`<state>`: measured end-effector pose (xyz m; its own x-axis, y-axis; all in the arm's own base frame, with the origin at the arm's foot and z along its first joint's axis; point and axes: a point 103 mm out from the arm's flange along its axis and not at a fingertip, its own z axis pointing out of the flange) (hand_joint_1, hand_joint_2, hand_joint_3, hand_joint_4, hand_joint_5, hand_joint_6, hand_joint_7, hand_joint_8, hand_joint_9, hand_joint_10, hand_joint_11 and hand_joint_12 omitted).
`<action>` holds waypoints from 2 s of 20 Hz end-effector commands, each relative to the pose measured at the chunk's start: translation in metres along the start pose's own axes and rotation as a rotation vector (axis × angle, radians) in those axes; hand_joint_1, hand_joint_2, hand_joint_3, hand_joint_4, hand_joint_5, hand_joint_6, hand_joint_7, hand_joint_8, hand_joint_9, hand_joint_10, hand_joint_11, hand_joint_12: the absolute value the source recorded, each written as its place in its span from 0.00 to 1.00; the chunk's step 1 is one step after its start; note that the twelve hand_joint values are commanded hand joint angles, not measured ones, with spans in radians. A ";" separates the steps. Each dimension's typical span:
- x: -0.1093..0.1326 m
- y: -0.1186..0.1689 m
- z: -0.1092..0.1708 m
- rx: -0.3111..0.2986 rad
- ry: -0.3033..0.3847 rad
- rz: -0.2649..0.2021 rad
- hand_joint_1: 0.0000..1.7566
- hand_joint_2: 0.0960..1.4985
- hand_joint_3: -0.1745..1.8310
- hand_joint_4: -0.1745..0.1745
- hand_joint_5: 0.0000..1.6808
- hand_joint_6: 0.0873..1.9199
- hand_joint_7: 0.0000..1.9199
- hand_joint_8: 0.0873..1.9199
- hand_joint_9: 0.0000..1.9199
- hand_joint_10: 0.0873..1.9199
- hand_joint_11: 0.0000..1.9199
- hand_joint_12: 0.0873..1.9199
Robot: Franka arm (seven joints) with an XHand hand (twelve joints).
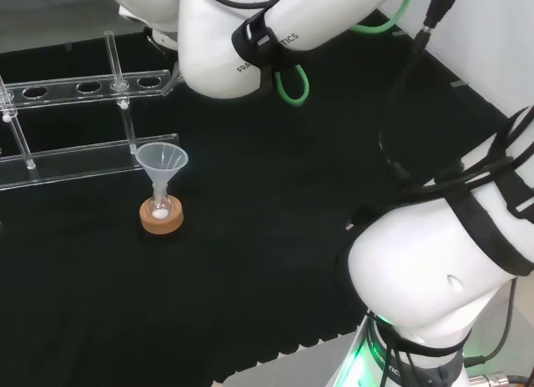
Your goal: Put the weighing funnel back on the table.
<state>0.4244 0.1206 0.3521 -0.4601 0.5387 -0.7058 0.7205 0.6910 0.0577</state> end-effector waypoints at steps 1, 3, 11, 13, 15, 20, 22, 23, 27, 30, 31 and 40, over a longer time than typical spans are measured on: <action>0.000 -0.017 0.010 0.026 0.059 0.118 0.67 0.27 0.49 1.00 0.97 0.00 0.96 0.00 0.74 0.00 0.17 0.72; -0.004 -0.020 0.018 0.040 0.083 0.182 0.67 0.27 0.49 1.00 0.97 0.00 0.96 0.00 0.74 0.00 0.17 0.72; -0.035 -0.036 0.058 0.087 0.124 0.438 0.67 0.27 0.49 1.00 0.97 0.00 0.96 0.00 0.74 0.00 0.18 0.71; -0.042 -0.043 0.070 0.111 0.131 0.489 0.67 0.27 0.49 1.00 0.97 0.00 0.96 0.00 0.74 0.00 0.18 0.71; -0.047 -0.050 0.082 0.144 0.143 0.538 0.67 0.27 0.49 1.00 0.97 0.00 0.96 0.00 0.74 0.00 0.18 0.71; -0.054 -0.061 0.108 0.219 0.190 0.640 0.67 0.27 0.49 1.00 0.97 0.00 0.96 0.00 0.75 0.00 0.18 0.71; -0.053 -0.063 0.118 0.247 0.206 0.677 0.67 0.27 0.49 1.00 0.97 0.00 0.96 0.00 0.75 0.00 0.18 0.71; -0.052 -0.063 0.122 0.259 0.212 0.692 0.67 0.27 0.49 1.00 0.97 0.00 0.96 0.00 0.75 0.00 0.19 0.71; -0.051 -0.065 0.138 0.300 0.241 0.756 0.67 0.27 0.49 1.00 0.97 0.00 0.95 0.00 0.75 0.00 0.19 0.71; -0.046 -0.064 0.151 0.324 0.262 0.800 0.67 0.27 0.49 1.00 0.97 0.00 0.95 0.00 0.75 0.00 0.19 0.71; -0.043 -0.063 0.155 0.335 0.266 0.812 0.67 0.27 0.49 1.00 0.97 0.00 0.95 0.00 0.75 0.00 0.19 0.71; -0.028 -0.075 0.195 0.409 0.322 0.921 0.67 0.28 0.49 1.00 0.97 0.00 0.95 0.00 0.75 0.00 0.19 0.71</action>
<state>0.4795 -0.0263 0.2461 0.2075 0.9221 -0.3265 0.9693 -0.1488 0.1959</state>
